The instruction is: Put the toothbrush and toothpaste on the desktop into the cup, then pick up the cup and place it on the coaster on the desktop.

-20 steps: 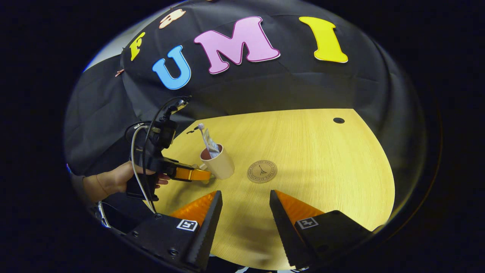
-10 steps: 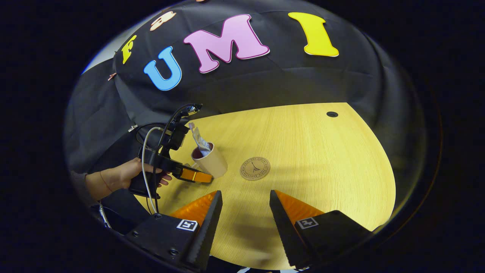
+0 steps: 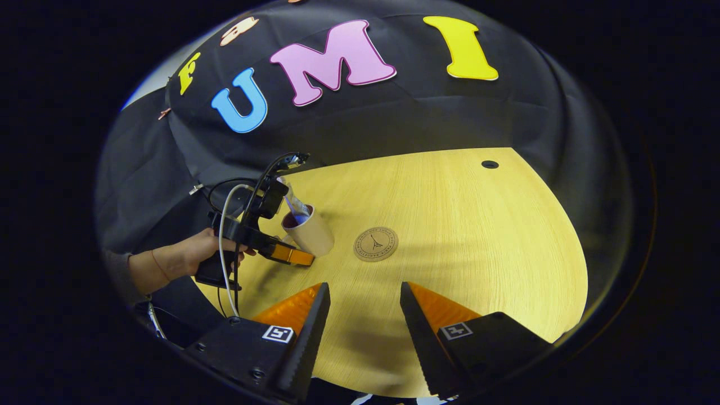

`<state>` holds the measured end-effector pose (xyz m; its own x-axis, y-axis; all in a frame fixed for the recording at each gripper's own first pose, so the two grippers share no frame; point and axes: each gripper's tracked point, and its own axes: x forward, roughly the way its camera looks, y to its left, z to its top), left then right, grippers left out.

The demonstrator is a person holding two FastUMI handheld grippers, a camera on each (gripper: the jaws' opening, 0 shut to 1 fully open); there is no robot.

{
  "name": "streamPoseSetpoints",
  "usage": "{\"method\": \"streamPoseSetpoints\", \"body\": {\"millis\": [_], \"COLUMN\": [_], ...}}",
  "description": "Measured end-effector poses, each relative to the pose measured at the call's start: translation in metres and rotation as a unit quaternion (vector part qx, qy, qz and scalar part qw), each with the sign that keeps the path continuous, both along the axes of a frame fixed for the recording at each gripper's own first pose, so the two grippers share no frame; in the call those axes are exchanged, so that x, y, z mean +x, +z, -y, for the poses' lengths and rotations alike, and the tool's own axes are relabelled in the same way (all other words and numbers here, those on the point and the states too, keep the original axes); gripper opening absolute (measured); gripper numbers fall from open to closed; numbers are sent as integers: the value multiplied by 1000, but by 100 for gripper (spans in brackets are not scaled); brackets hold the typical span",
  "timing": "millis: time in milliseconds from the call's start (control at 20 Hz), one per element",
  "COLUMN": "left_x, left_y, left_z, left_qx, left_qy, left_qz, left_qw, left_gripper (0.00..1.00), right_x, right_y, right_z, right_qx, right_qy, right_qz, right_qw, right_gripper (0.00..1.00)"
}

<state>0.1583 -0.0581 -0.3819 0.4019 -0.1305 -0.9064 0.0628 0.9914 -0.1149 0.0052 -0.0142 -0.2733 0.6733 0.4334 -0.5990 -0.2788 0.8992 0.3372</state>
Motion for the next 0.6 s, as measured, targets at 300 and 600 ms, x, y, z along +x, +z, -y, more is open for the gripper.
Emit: {"method": "streamPoseSetpoints", "body": {"millis": [300, 600], "left_x": [0, -2], "left_y": [0, 13], "left_z": [-1, 2], "left_qx": [6, 6], "left_qy": [8, 6], "left_qz": [6, 19], "left_qw": [1000, 1000], "left_gripper": [37, 32], "right_x": [1, 2], "right_y": [1, 1], "right_z": [6, 11], "right_qx": [1, 1], "right_qy": [-4, -9], "right_qz": [0, 0], "right_qw": [1000, 1000], "right_gripper": [78, 78]}}
